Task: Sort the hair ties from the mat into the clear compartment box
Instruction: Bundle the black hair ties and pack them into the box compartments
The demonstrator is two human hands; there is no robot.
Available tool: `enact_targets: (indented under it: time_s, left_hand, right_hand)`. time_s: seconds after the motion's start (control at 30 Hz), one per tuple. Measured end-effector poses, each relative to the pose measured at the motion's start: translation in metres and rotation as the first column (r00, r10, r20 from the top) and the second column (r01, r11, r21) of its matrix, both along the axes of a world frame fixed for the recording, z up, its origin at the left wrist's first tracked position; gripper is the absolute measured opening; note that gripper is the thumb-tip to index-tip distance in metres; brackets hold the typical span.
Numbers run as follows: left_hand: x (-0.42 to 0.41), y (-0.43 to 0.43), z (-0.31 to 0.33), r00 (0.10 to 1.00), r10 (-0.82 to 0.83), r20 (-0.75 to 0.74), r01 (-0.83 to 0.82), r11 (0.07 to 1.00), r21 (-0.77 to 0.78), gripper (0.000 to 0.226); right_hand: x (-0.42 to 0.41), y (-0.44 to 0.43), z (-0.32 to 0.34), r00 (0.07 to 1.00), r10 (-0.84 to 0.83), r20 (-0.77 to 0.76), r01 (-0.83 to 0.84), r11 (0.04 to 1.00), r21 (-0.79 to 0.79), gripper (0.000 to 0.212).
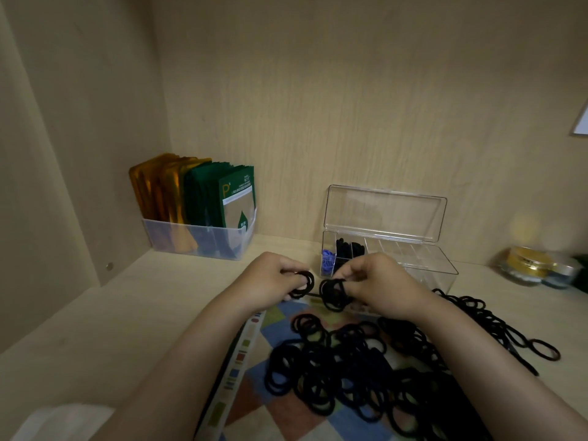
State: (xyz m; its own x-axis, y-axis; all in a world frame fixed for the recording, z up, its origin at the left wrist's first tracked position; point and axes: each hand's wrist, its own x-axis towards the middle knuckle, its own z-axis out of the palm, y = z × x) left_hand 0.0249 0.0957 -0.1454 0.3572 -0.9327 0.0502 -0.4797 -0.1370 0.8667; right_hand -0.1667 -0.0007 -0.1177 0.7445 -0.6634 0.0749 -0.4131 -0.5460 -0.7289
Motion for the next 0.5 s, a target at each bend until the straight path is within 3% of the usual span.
enact_targets:
  time_s: [0.07, 0.13, 0.2, 0.37, 0.5]
  left_hand:
    - [-0.007, -0.003, -0.001, 0.996, 0.078, -0.044, -0.079, 0.996, -0.037, 0.021]
    - [-0.013, -0.005, 0.000, 0.988, 0.127, -0.083, -0.132, 0.989, -0.062, 0.015]
    - [-0.021, -0.006, 0.001, 0.979, 0.115, -0.167, -0.127, 0.990, -0.063, 0.013]
    - [-0.034, -0.006, 0.002, 0.896, -0.033, -0.443, 0.003, 0.998, -0.068, 0.015]
    - [-0.037, -0.005, 0.006, 0.789, -0.137, -0.599, 0.109, 0.991, -0.083, 0.023]
  right_hand:
    - [-0.002, 0.000, 0.004, 0.993, -0.041, 0.110, 0.027, 0.991, 0.129, 0.005]
    - [-0.005, 0.002, 0.009, 0.973, -0.036, 0.229, -0.046, 0.939, 0.341, 0.008]
    - [-0.004, 0.005, 0.011, 0.955, -0.025, 0.294, -0.117, 0.883, 0.454, 0.011]
    - [0.004, 0.008, 0.003, 0.967, -0.111, 0.231, 0.002, 0.905, 0.426, 0.015]
    - [0.007, 0.005, -0.004, 0.958, -0.201, 0.203, 0.132, 0.941, 0.312, 0.009]
